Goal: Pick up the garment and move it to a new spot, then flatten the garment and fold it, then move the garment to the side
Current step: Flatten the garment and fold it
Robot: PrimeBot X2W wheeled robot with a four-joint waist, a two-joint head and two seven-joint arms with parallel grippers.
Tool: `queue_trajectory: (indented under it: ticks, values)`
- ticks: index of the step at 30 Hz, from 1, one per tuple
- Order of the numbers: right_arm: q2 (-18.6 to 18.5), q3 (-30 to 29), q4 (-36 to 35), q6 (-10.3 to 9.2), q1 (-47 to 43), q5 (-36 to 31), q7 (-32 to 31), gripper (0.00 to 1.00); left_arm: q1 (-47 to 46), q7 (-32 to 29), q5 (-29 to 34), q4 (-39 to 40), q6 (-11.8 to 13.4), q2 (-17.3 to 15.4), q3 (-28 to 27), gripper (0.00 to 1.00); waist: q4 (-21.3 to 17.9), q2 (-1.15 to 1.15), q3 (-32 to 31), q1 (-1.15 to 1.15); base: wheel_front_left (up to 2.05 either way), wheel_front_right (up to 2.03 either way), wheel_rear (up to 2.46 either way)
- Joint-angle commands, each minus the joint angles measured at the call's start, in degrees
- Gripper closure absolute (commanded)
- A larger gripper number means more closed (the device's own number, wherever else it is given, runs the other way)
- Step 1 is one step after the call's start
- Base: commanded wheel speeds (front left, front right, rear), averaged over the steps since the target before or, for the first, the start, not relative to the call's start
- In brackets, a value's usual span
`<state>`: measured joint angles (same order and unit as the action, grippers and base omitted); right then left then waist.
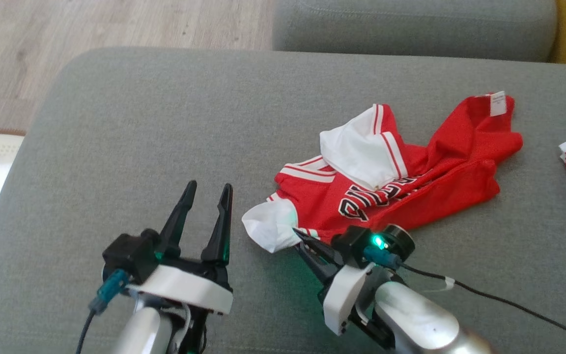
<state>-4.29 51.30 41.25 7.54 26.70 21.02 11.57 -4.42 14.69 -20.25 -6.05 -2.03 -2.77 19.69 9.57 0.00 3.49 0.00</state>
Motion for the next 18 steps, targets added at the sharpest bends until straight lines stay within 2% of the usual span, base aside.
queue_trajectory:
  ticks: [1,6,11,14,18]
  values:
    - [1.4,0.25,-1.36,-0.05,0.29,0.92,0.21,0.0,-0.46,0.31,0.6,1.41,-0.12,-0.1,-1.95,0.0,-0.46,0.0,-0.79,0.0,0.0,0.0,0.0]
    - [0.81,-2.03,-1.0,-0.05,-0.04,1.57,0.61,0.0,0.37,0.31,0.83,1.31,-0.13,-0.1,-2.21,0.0,-1.65,0.0,-2.25,0.0,0.0,0.0,0.0]
    - [-1.63,-7.78,-2.37,-0.05,-0.81,1.97,1.36,0.0,1.16,0.31,1.03,1.42,-0.08,-0.1,-2.84,0.0,-3.67,0.0,-3.76,0.0,0.0,0.0,0.0]
    - [-3.51,-14.04,-3.96,-0.05,-2.06,1.13,2.02,0.0,1.61,0.31,1.13,1.66,0.0,-0.1,-3.25,0.0,-4.92,0.0,-4.32,0.0,0.0,0.0,0.0]
    - [-4.81,-26.54,-7.17,-0.05,-5.42,-1.72,2.92,0.0,1.97,0.31,1.23,2.18,0.23,-0.1,-3.85,0.0,-6.48,0.0,-4.51,0.0,0.0,0.0,0.0]
